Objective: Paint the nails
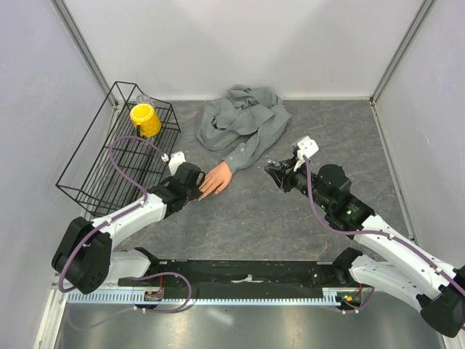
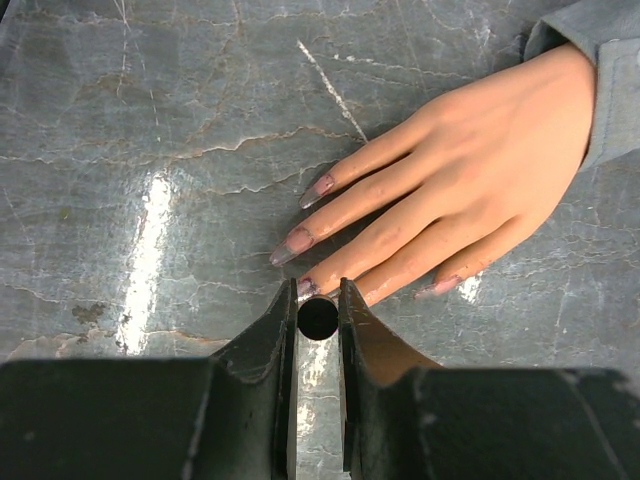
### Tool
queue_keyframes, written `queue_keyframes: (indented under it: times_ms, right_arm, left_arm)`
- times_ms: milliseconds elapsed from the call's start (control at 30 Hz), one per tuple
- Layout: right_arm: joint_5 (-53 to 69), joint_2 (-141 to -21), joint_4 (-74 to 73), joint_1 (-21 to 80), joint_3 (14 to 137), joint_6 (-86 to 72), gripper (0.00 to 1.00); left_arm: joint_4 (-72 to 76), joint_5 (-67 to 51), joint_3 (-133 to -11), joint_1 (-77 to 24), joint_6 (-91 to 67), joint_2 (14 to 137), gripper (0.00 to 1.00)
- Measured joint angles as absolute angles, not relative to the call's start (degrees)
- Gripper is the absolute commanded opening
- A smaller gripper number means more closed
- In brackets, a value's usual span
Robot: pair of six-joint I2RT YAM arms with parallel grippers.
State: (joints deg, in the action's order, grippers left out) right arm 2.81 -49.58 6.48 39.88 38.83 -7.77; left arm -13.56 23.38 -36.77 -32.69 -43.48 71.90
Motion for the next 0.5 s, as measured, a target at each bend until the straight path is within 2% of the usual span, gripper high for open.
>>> queue_keyframes:
  times_ms: [233,500]
  right_arm:
    - [3.1,-49.6,6.7,39.9,38.8,-7.9,0.00]
    - [3.3,-49.7,6.9,39.8,38.8,-8.2,0.00]
  left_arm:
    - [-15.0,23.4,-35.6,-32.7,-44.2,70.6,0.02]
    - [-18.0,23.2,-34.4,-32.7,-44.4,62.5,0.02]
